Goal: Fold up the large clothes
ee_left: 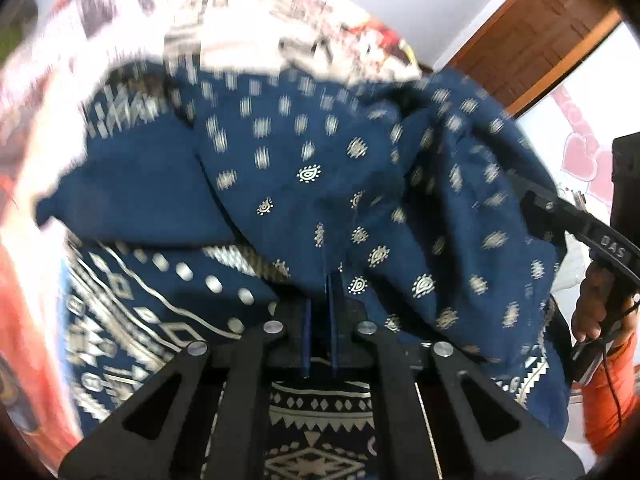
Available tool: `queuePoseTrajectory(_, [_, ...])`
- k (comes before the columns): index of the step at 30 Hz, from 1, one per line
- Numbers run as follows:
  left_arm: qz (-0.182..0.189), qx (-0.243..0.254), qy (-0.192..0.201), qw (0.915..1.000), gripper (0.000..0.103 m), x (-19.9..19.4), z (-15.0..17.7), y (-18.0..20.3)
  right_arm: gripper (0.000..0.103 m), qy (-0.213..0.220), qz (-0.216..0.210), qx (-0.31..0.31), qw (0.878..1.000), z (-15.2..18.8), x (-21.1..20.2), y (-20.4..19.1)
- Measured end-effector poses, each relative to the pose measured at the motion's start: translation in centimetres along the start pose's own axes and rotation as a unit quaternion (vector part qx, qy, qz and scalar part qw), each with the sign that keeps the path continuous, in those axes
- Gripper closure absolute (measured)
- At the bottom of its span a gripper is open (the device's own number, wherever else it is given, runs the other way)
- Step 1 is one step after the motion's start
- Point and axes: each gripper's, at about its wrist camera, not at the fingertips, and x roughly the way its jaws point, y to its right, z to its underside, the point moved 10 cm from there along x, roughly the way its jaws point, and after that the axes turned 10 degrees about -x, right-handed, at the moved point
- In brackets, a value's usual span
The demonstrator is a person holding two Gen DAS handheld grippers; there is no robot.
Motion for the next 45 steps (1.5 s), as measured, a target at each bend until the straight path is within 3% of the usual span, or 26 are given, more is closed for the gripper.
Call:
queuePoseTrajectory(4, [-0.002, 0.019, 0.067, 0.9976, 0.098, -5.5, -2.0, 0.7, 0.097, 0.019, 0.001, -0.007, 1.000, -0.4, -1.7, -0.3])
queuePoseTrajectory(9, [0.008, 0.006, 0.111, 0.9938, 0.100, -10.2, -3.7, -0.4, 0.097, 0.025, -0.024, -0.003, 0.999, -0.1, -3.7, -1.8])
queuePoseTrajectory(13, [0.013, -0.010, 0.078, 0.9968, 0.100, -9.3, -2.2, -2.1, 0.097, 0.011, -0.031, -0.006, 0.999, 1.2, -3.9, -3.0])
queuePoseTrajectory(18, [-0.017, -0.003, 0.021, 0.9996, 0.100, -5.3, 2.2, -4.2, 0.097, -0.032, 0.003, -0.036, 0.999, 4.0, -2.2, -3.2])
queuePoseTrajectory(26, [-0.083, 0.045, 0.009, 0.9954, 0.100, -3.6, 5.6, -5.9, 0.096, -0.061, 0.043, -0.040, 0.996, 6.3, -2.0, -2.1])
queuePoseTrajectory(28, [-0.088, 0.051, 0.014, 0.9947, 0.099, -4.1, 5.8, -6.0, 0.089, -0.067, 0.051, -0.040, 0.996, 6.6, -2.2, -2.0])
queuePoseTrajectory(30, [-0.091, 0.054, 0.023, 0.9941, 0.099, -4.9, 5.8, -6.0, 0.076, -0.066, 0.063, -0.046, 0.995, 7.0, -3.0, -2.0])
queuePoseTrajectory(32, [-0.098, 0.059, 0.033, 0.9929, 0.099, -5.9, 5.8, -6.1, 0.051, -0.052, 0.073, -0.057, 0.994, 6.9, -4.2, -2.2])
queuePoseTrajectory(34, [-0.102, 0.063, 0.044, 0.9918, 0.098, -7.0, 5.7, -5.9, 0.043, -0.033, 0.085, -0.073, 0.993, 6.8, -5.9, -2.6])
queuePoseTrajectory(39, [-0.102, 0.069, 0.083, 0.9889, 0.082, -10.9, 5.5, -5.2, 0.039, -0.005, 0.104, -0.093, 0.990, 6.7, -9.4, -3.6])
queuePoseTrajectory(41, [-0.100, 0.072, 0.102, 0.9871, 0.057, -12.4, 5.6, -4.8, 0.033, 0.012, 0.113, -0.094, 0.989, 6.7, -11.1, -3.9])
queuePoseTrajectory(43, [-0.098, 0.071, 0.127, 0.9845, 0.040, -14.2, 5.9, -4.5, 0.030, 0.025, 0.119, -0.096, 0.988, 7.0, -12.6, -4.3])
queuePoseTrajectory(45, [-0.097, 0.069, 0.144, 0.9823, 0.037, -15.6, 6.4, -4.6, 0.027, 0.032, 0.122, -0.096, 0.987, 7.5, -13.7, -4.6])
